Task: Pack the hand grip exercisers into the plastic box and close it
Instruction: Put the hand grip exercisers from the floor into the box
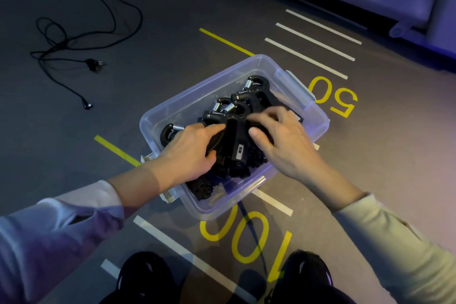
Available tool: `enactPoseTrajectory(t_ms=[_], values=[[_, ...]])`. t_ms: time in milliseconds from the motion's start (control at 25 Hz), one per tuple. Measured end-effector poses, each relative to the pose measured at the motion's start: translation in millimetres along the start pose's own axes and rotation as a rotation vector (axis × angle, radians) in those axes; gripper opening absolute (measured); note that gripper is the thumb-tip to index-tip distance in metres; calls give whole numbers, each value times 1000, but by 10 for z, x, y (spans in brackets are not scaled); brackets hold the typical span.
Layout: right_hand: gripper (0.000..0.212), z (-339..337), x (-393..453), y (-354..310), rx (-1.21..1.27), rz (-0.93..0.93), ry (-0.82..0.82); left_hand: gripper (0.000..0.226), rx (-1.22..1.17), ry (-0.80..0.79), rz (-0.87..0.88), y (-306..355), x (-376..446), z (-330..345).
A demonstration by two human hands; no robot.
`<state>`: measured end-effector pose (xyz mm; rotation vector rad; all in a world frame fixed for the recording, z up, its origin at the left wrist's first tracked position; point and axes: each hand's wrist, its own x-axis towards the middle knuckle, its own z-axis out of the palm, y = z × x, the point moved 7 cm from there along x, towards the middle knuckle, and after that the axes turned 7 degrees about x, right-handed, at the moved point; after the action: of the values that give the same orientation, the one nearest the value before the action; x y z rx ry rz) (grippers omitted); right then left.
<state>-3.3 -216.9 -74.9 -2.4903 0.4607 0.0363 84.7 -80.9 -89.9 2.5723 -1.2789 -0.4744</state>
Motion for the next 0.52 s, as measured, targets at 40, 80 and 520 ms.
enactPoseTrajectory(t_ms=[40,80,520], values=[[46,-31,84,57,-55,27,6,59,15,-3,-23,-50,4,-13],[46,-17,160,116,-120,59,-44,55,32,-7,-49,-106,2,-30],[54,32,172,256,-441,102,-185,17,24,43,-221,-223,-19,-251]])
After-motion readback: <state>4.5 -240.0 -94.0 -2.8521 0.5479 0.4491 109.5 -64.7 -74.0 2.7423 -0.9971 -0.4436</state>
